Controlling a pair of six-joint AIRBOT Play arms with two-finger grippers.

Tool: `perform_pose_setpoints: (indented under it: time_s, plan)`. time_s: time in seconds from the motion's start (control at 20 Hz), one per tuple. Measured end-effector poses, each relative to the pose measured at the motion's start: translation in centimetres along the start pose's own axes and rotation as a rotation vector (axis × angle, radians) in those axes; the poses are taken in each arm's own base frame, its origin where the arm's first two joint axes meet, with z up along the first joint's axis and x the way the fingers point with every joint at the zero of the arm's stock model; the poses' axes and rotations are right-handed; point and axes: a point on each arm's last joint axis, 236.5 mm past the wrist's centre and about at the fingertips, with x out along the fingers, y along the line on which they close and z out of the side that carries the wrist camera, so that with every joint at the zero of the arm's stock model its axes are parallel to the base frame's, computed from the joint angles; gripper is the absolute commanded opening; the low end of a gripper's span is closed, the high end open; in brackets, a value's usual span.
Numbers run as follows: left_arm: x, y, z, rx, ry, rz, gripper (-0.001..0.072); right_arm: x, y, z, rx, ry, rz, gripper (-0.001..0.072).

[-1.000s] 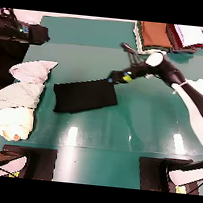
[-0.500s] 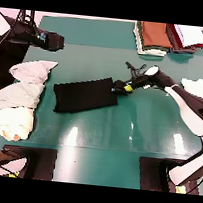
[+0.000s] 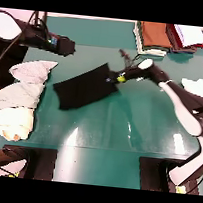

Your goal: Fold the shirts.

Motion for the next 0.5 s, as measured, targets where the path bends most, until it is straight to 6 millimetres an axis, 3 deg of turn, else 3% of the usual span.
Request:
perform_pose_setpoints:
  time_s: [0.1,0.25,0.5]
  plan:
    - [0.3,-1.8,-0.3,0.025,0.006,-0.029,0.0024,-5.5,-2.7,2.2,0.003,-0.075,-0.078,0.0018]
    - [0.5,-3.3,-0.4,0.044,0.004,-0.054,0.0024,-15.8,-8.8,3.4,0.062,-0.197,-0.236,0.0018]
    - [0.5,-4.1,0.0,0.036,-0.016,-0.070,0.0024,-32.8,-20.0,1.4,0.276,-0.440,-0.478,0.0018]
